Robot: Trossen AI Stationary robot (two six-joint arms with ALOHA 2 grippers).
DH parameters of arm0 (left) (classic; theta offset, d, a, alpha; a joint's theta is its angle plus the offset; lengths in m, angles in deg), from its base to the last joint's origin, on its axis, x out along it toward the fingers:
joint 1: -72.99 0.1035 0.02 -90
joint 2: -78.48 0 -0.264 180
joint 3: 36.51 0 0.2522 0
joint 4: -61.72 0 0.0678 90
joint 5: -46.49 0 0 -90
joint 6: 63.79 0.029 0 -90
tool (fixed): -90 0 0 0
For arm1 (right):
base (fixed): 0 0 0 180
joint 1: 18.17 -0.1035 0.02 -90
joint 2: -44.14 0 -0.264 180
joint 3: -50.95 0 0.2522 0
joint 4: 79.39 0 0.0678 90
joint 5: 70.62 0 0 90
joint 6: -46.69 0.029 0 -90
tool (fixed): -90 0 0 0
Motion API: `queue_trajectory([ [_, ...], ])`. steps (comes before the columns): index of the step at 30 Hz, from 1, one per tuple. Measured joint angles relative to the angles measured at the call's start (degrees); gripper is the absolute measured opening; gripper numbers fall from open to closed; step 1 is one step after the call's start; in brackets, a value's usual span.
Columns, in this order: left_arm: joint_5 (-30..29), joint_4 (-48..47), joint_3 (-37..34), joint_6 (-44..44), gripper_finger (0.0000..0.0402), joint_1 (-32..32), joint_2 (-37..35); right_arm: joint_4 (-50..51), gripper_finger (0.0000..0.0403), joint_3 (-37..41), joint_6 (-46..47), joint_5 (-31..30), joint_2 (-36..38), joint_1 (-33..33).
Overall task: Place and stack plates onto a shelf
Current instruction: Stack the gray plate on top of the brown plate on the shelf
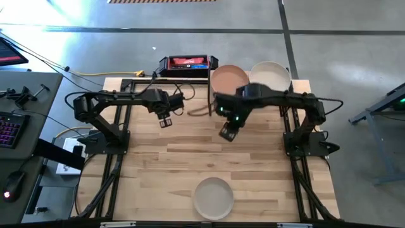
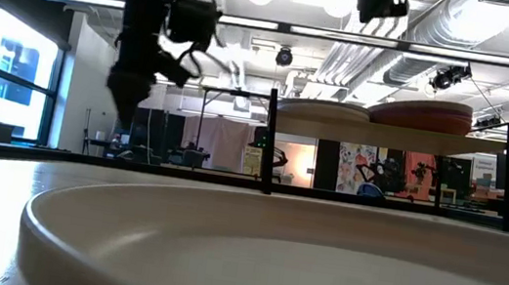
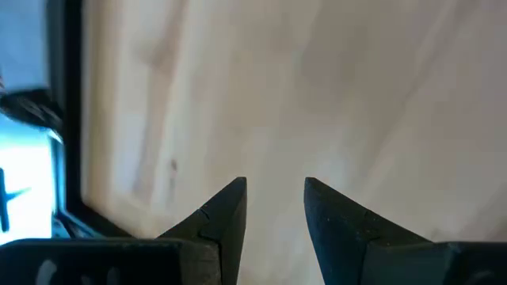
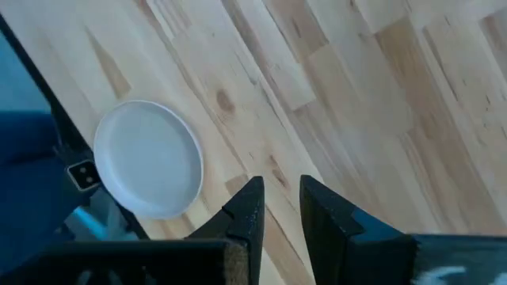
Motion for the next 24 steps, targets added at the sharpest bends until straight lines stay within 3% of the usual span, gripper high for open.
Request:
queue_trajectory([
  [10,1.7,-2.4,-6.8,-5.2,0.0117,-4.9,-6.0,-3.6,0.0060,0.1,14.2,-7.9,-0.5,-12.3],
  [18,3.5,-2.2,-7.4,-10.7,0.0117,-11.4,-13.0,-5.9,0.0060,0.1,22.4,-7.9,-5.2,-19.3],
  [24,8.6,-2.3,-7.4,-14.7,0.0117,-15.9,-16.7,-8.1,0.0060,0.1,24.7,-5.2,-10.2,-22.4],
])
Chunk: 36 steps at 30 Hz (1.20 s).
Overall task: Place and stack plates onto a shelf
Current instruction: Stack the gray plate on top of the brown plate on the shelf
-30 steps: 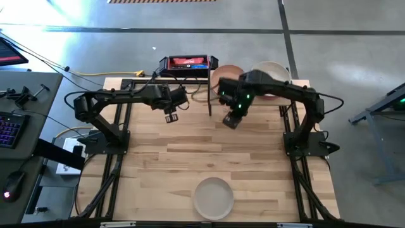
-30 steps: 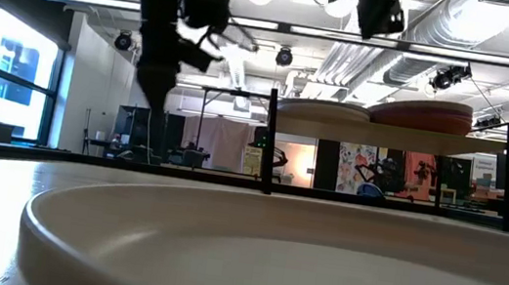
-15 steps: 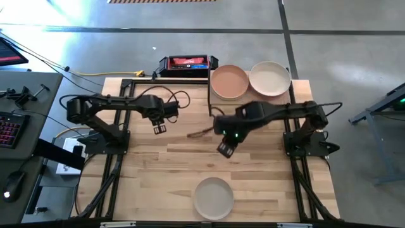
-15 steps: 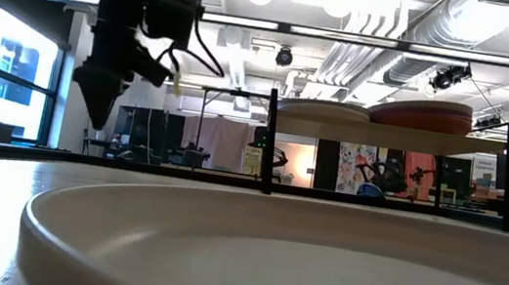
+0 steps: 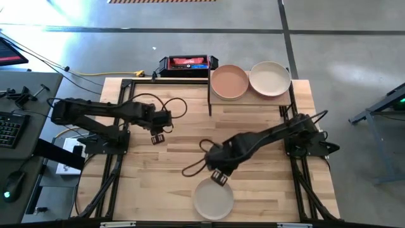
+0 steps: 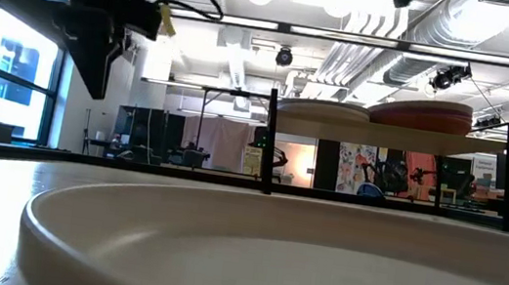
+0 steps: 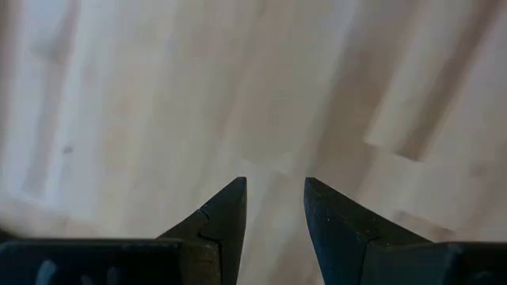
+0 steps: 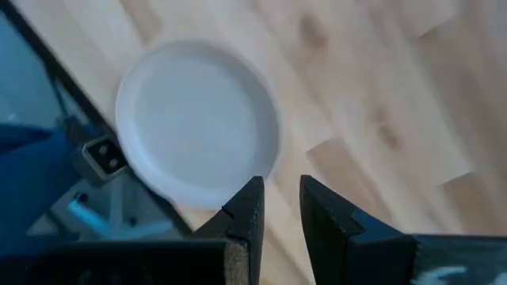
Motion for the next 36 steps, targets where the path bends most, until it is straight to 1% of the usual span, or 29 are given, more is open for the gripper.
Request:
queue_trajectory([
  [4,4.2,0.0,0.0,-2.1,0.0117,-2.3,-1.2,-1.0,0.0060,0.0,0.9,4.9,-2.9,-1.2],
  [7,5.9,-0.1,0.0,-3.8,0.0117,-3.8,-1.3,-1.5,0.0060,0.0,1.8,5.9,-5.1,-2.0],
  [11,6.4,-0.3,0.0,-5.7,0.0117,-5.9,-1.3,-2.6,0.0060,0.0,3.4,3.9,-8.2,-2.9],
  [18,6.4,-0.4,0.0,-7.6,0.0117,-9.3,-1.3,-3.7,0.0060,0.0,3.0,7.6,-12.7,-3.2],
  [23,6.4,-0.4,0.0,-8.1,0.0117,-11.3,-1.3,-3.8,0.0060,0.0,2.5,7.4,-14.9,-3.2],
  [30,6.4,-0.4,0.0,-9.3,0.0117,-12.7,-1.3,-3.4,0.0060,0.0,3.0,3.2,-16.5,-3.2],
  [36,6.4,-0.4,0.0,-9.3,0.0117,-13.1,-1.3,-3.5,0.0060,0.0,3.1,2.3,-16.6,-3.2],
])
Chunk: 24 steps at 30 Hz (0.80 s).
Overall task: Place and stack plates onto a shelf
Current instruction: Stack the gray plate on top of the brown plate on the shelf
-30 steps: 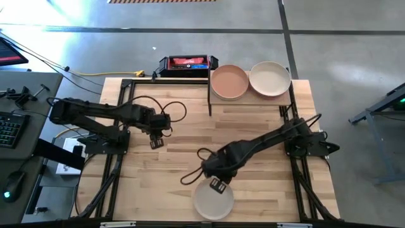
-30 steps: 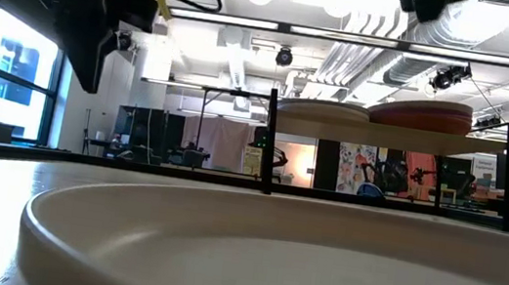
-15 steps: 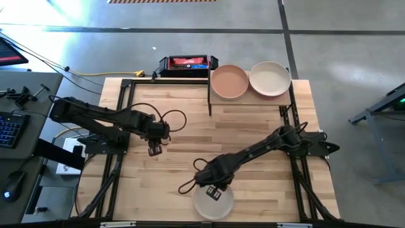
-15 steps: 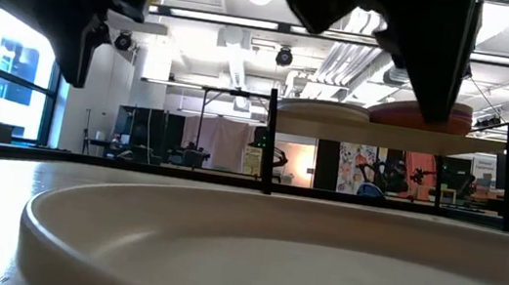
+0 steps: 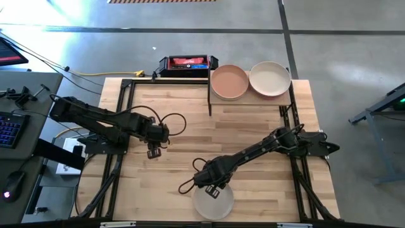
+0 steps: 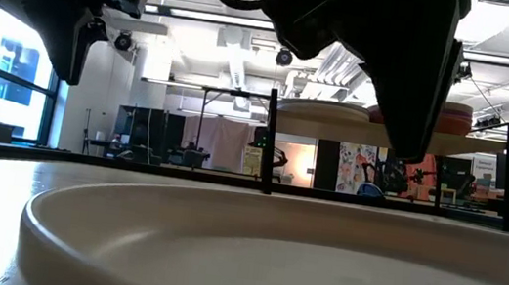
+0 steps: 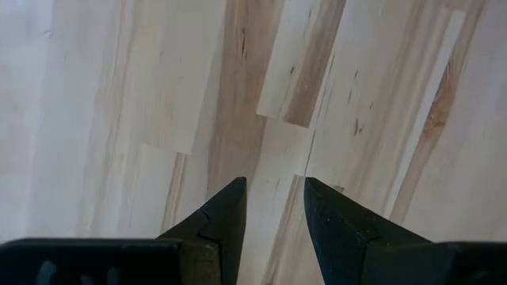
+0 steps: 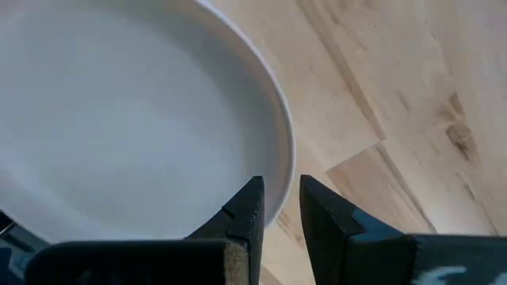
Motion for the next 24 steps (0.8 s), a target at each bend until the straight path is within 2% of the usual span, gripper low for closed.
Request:
queue_trajectory([
  [10,0.0,0.0,0.0,0.0,0.0117,0.0,0.0,-2.0,0.0060,0.0,-0.4,-1.8,-0.1,0.0],
  [17,0.0,-1.1,0.0,0.0,0.0117,0.0,0.0,-1.3,0.0060,0.0,-1.3,-0.3,-3.4,0.2],
  [24,-0.5,-3.0,0.1,0.0,0.0117,0.0,0.0,-0.6,0.0060,0.0,-1.6,0.3,-3.7,0.2],
])
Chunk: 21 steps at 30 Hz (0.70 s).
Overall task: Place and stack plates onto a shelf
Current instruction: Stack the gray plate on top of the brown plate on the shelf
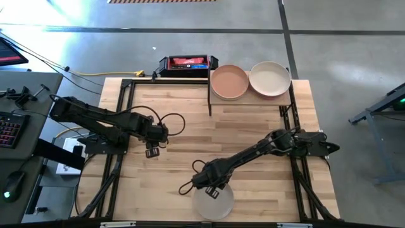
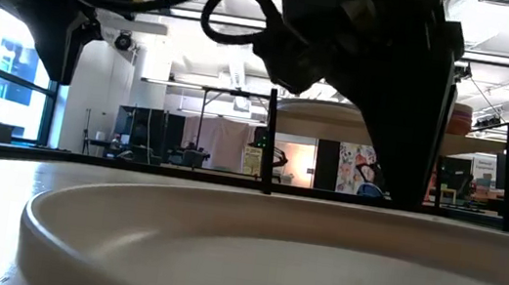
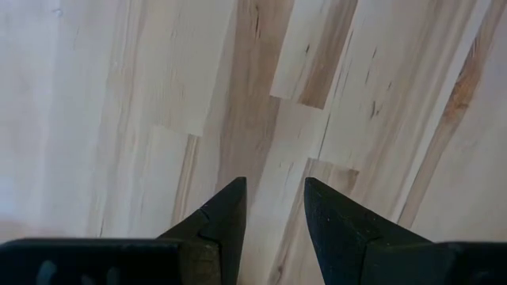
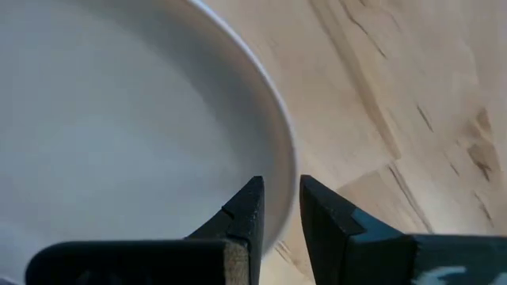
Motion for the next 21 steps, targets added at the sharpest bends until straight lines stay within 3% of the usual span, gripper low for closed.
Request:
queue_trajectory([
  [21,0.0,0.0,0.0,0.0,0.0117,0.0,0.0,1.9,0.0060,-0.2,2.1,5.1,-3.1,0.1],
])
